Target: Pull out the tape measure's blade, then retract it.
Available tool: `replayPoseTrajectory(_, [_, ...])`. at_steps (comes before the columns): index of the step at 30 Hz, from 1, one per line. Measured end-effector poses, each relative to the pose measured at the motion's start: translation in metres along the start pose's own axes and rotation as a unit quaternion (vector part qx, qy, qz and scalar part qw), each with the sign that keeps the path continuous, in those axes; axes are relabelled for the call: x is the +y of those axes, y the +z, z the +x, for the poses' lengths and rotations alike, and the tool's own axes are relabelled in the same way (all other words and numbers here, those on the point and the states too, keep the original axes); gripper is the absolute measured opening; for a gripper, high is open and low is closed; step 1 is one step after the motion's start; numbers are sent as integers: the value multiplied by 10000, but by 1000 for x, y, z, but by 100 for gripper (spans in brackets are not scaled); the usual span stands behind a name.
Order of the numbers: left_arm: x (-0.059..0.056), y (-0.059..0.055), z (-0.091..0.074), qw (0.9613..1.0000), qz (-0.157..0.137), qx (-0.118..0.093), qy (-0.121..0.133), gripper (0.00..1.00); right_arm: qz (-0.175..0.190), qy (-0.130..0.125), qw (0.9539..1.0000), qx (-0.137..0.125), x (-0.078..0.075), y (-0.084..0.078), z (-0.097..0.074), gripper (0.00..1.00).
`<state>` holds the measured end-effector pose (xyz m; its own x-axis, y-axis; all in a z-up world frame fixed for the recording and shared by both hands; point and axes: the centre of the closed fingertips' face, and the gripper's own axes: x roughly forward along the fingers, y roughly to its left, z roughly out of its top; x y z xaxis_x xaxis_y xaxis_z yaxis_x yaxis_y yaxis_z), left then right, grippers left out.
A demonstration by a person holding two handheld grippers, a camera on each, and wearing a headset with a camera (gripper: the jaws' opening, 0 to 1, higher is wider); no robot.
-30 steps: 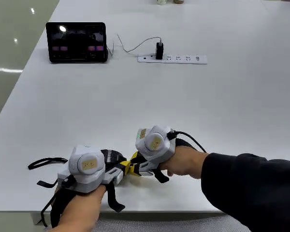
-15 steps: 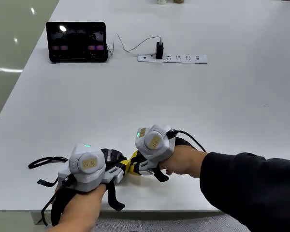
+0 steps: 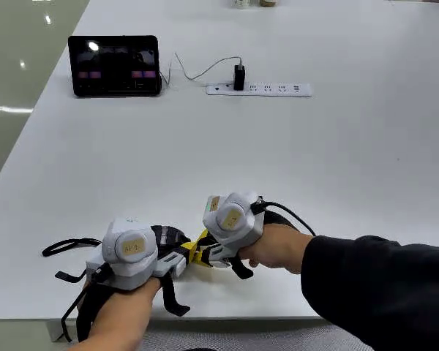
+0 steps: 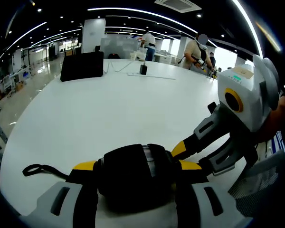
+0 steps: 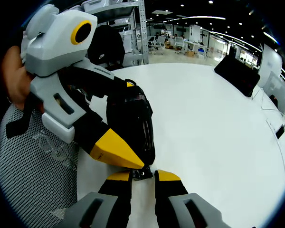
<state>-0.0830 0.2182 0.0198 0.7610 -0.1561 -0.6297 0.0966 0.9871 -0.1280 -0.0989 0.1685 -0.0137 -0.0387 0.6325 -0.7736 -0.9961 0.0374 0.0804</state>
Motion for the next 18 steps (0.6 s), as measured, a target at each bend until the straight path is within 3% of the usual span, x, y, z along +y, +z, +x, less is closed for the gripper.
replayPoseTrajectory(3, [0, -1, 0, 9999, 101, 31, -10, 61, 22, 6, 10000, -4, 1, -2, -2, 16])
replayPoseTrajectory(7, [0, -1, 0, 10000, 6, 27, -45, 62, 45, -29, 10000, -29, 1, -3, -7, 18])
replayPoseTrajectory(18, [-14, -4, -1, 9990, -36, 195, -409, 81, 348, -247, 9990, -158, -6, -14, -28, 19])
